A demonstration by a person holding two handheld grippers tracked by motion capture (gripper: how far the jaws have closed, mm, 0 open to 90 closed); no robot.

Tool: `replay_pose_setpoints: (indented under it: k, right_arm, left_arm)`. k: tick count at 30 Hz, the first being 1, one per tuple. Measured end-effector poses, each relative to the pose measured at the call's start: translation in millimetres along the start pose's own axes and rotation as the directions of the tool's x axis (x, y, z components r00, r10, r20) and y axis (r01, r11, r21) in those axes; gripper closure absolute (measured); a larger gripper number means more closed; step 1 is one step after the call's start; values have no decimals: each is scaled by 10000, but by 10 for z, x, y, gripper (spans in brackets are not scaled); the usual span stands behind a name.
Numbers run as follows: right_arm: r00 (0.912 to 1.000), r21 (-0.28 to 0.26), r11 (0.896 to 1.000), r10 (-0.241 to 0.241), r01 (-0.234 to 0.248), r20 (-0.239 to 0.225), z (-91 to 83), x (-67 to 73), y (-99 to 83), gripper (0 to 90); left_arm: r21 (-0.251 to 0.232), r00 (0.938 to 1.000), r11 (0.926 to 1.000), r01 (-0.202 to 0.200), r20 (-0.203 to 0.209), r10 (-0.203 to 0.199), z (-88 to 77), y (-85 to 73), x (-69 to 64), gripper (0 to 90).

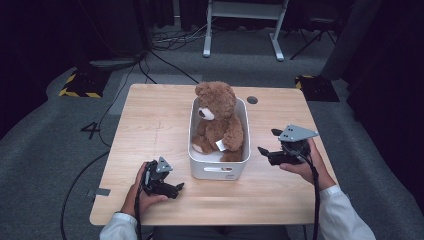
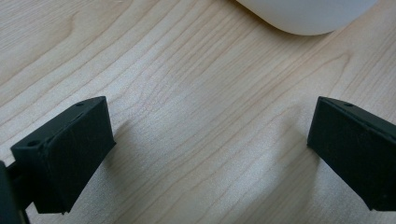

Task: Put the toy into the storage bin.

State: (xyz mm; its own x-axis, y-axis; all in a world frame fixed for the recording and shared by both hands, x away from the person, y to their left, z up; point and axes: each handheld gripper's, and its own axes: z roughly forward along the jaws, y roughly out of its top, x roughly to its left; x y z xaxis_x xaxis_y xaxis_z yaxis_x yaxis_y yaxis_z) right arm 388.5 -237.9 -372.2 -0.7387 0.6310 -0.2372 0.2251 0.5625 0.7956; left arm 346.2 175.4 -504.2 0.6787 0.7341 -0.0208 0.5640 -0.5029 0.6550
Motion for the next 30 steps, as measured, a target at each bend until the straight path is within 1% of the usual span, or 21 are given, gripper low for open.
replay_pose_setpoints:
  k: [12, 14, 15, 20, 25, 26, 28, 30]
  right_arm:
    - [9998, 312, 9995, -78, 72, 176, -32, -38, -160, 227]
    - [9994, 411, 9991, -142, 129, 306, -35, -45, -191, 226]
    - [9995, 432, 9990, -81, 67, 309, -36, -47, -207, 226]
    - [9994, 595, 9982, -90, 70, 346, -33, -69, -301, 226]
    - [9988, 800, 9968, -40, 2, 481, -36, -88, -398, 227]
    - [9990, 829, 9966, -36, -1, 445, -32, -93, -419, 226]
    - [9984, 959, 9954, -132, 79, 547, -25, -98, -462, 226]
    - [9981, 1067, 9943, -117, 52, 603, -19, -105, -506, 226]
  left_arm:
    - [0, 10000, 10000, 0, -1, 0, 0, 0, 0, 3]
    - [0, 10000, 10000, 1, -1, -1, 0, 0, 0, 3]
    - [0, 10000, 10000, 2, 0, -2, 0, 0, 0, 3]
    - [2, 10000, 10000, 0, 1, 0, 0, 0, 0, 3]
    - [-1, 10000, 10000, 2, 0, -2, 0, 0, 0, 3]
    - [2, 10000, 10000, 0, 1, 0, 0, 0, 0, 3]
    - [1, 10000, 10000, -1, 1, 1, 0, 0, 0, 3]
    - [2, 10000, 10000, -2, 0, 2, 0, 0, 0, 3]
